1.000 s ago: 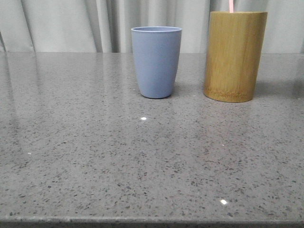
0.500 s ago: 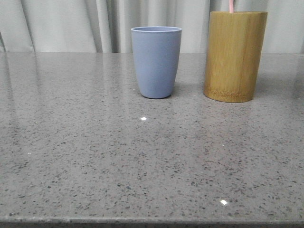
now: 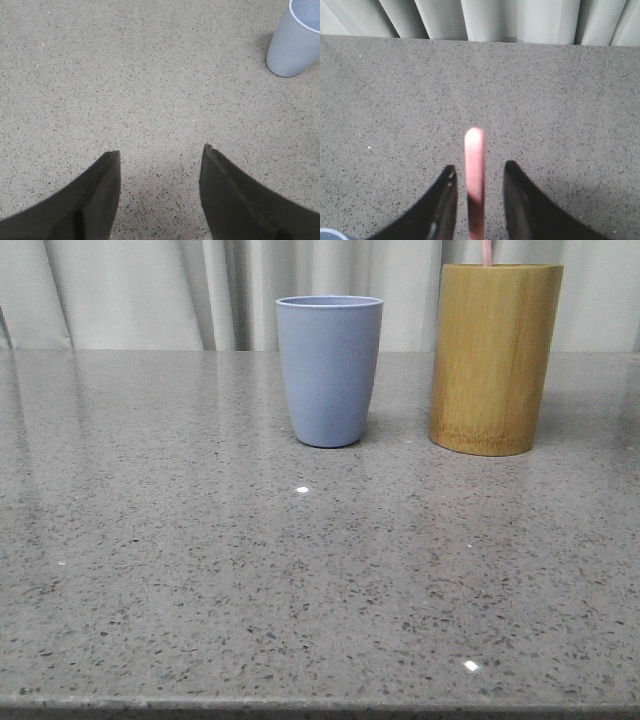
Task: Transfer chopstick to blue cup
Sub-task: 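Grasp the pink stick in the bamboo cup with the right gripper, lift, then carry the pink stick over the blue cup and lower it in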
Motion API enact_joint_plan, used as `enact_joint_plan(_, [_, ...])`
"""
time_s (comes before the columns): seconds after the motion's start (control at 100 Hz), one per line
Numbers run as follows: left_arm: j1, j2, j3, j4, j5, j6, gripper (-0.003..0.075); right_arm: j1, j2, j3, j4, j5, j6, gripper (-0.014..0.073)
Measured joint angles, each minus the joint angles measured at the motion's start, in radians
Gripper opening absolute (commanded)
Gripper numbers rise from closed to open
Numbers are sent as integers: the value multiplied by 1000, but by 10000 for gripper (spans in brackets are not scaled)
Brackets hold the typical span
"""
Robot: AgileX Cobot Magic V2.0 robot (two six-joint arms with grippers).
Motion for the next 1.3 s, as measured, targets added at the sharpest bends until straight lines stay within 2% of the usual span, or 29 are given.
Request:
enact_joint_plan(0.12, [0,0,0,0,0,0,348,0,2,0,0,-8,0,27])
enact_joint_plan(0.25, [0,0,0,0,0,0,348,0,2,0,0,-11,0,-36])
enact_joint_plan(0.63, [0,0,0,0,0,0,348,0,-21,-7,0,-9,-12,-41])
enact_joint_plan(0.94, [0,0,0,0,0,0,348,0,-112,-149,0,0,-55,-41])
enact_joint_plan(1.3, [0,0,0,0,0,0,348,115,-121,-282,0,25,-94,-41])
